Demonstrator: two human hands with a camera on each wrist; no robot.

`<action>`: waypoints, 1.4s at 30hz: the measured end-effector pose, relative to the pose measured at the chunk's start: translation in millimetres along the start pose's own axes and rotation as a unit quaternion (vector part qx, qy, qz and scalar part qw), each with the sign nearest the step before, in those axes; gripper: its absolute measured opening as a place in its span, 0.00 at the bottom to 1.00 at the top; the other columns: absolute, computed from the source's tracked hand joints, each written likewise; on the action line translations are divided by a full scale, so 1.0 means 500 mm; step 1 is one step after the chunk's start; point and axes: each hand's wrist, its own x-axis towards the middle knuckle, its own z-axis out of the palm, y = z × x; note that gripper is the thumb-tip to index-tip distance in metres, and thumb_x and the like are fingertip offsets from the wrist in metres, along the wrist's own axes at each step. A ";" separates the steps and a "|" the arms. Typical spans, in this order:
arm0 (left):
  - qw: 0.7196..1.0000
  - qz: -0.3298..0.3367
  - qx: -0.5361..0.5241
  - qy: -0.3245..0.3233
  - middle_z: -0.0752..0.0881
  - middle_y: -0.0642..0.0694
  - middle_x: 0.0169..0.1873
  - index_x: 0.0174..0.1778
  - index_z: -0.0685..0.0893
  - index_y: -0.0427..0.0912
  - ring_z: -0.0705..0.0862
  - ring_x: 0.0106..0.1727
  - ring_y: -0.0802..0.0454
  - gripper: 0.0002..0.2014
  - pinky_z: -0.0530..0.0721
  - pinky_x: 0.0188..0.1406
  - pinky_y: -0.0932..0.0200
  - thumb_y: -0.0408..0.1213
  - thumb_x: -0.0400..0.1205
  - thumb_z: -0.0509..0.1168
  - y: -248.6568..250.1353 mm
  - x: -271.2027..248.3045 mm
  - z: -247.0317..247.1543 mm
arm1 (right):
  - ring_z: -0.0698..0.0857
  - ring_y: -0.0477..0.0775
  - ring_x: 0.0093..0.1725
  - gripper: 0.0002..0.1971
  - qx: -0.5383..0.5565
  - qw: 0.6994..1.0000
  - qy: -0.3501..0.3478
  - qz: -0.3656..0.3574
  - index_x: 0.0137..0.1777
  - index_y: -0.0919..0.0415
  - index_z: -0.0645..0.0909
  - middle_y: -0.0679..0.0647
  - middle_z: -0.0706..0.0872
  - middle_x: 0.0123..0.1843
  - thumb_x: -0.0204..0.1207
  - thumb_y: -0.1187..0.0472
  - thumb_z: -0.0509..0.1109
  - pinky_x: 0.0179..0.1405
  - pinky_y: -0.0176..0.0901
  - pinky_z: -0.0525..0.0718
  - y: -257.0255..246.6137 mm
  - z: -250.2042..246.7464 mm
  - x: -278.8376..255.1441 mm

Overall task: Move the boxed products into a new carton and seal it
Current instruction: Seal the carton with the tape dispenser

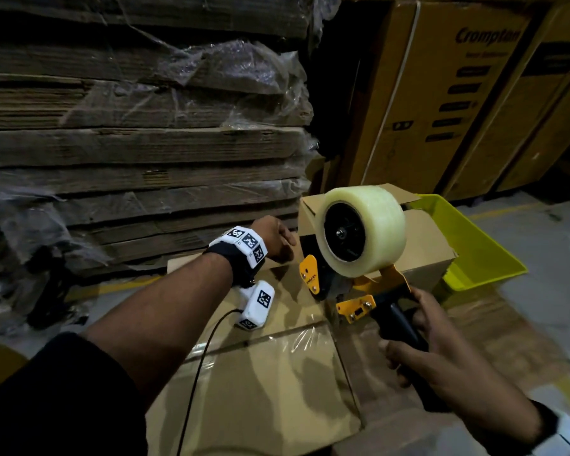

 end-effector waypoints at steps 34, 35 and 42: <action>0.960 0.118 0.250 -0.052 0.90 0.45 0.47 0.54 0.91 0.42 0.87 0.49 0.46 0.09 0.74 0.42 0.62 0.30 0.79 0.71 0.066 -0.037 0.007 | 0.85 0.59 0.33 0.30 0.044 0.998 0.017 0.036 0.69 0.48 0.71 0.67 0.84 0.47 0.74 0.76 0.71 0.29 0.48 0.84 0.012 0.023 -0.031; 0.953 0.124 0.267 -0.071 0.88 0.46 0.46 0.57 0.90 0.42 0.86 0.50 0.46 0.10 0.74 0.42 0.61 0.32 0.81 0.70 0.071 -0.050 -0.001 | 0.85 0.59 0.33 0.29 0.044 0.998 0.018 0.035 0.68 0.48 0.71 0.67 0.84 0.47 0.74 0.76 0.71 0.29 0.49 0.84 0.012 0.022 -0.031; 0.875 0.114 0.405 -0.241 0.73 0.47 0.77 0.78 0.73 0.46 0.75 0.73 0.46 0.30 0.78 0.59 0.54 0.49 0.80 0.71 0.090 -0.160 -0.022 | 0.85 0.58 0.35 0.27 0.057 0.998 0.017 0.035 0.68 0.50 0.73 0.62 0.85 0.47 0.74 0.76 0.70 0.31 0.50 0.83 0.023 0.009 -0.028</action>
